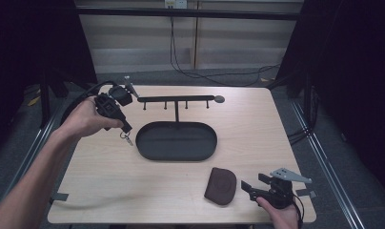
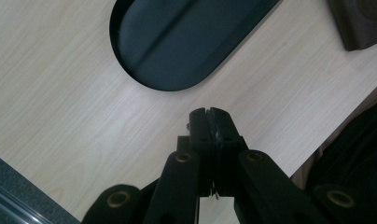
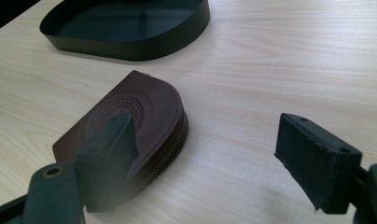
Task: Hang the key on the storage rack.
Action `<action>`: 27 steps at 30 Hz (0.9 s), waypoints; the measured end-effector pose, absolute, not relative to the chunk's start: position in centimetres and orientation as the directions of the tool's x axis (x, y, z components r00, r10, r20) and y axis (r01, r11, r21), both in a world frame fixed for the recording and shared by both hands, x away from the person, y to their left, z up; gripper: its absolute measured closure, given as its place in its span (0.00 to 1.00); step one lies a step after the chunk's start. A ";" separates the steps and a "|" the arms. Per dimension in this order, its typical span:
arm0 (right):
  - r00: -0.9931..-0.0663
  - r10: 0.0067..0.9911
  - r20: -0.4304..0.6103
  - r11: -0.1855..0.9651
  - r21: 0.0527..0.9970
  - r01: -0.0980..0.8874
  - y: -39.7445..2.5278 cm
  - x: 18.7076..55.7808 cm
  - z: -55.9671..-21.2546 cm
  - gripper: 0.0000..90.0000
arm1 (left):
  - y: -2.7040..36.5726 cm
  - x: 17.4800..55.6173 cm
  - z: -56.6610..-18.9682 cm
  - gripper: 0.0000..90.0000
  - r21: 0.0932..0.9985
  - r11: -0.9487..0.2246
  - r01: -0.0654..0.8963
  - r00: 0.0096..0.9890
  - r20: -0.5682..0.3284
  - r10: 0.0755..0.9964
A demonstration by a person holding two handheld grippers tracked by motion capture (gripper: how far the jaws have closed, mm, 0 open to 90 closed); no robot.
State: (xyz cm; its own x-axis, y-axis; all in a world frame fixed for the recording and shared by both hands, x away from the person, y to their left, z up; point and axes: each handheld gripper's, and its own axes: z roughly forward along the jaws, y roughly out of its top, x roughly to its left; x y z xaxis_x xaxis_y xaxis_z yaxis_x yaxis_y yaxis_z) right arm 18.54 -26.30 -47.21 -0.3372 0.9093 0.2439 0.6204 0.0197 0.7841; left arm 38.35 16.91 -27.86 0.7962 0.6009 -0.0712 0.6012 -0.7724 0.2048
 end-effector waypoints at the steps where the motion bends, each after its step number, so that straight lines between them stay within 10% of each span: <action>1: -0.337 0.909 0.245 0.019 0.784 0.620 -26.3 18.5 -47.2 0.22 | 16.8 38.5 -27.9 0.99 0.198 -0.770 0.606 0.792 -0.066 0.606; 27: -0.345 0.905 0.251 0.019 0.784 0.621 -26.3 18.5 -47.2 0.22 | 14.7 42.6 -27.8 0.99 0.188 -0.743 0.642 0.765 -0.091 0.638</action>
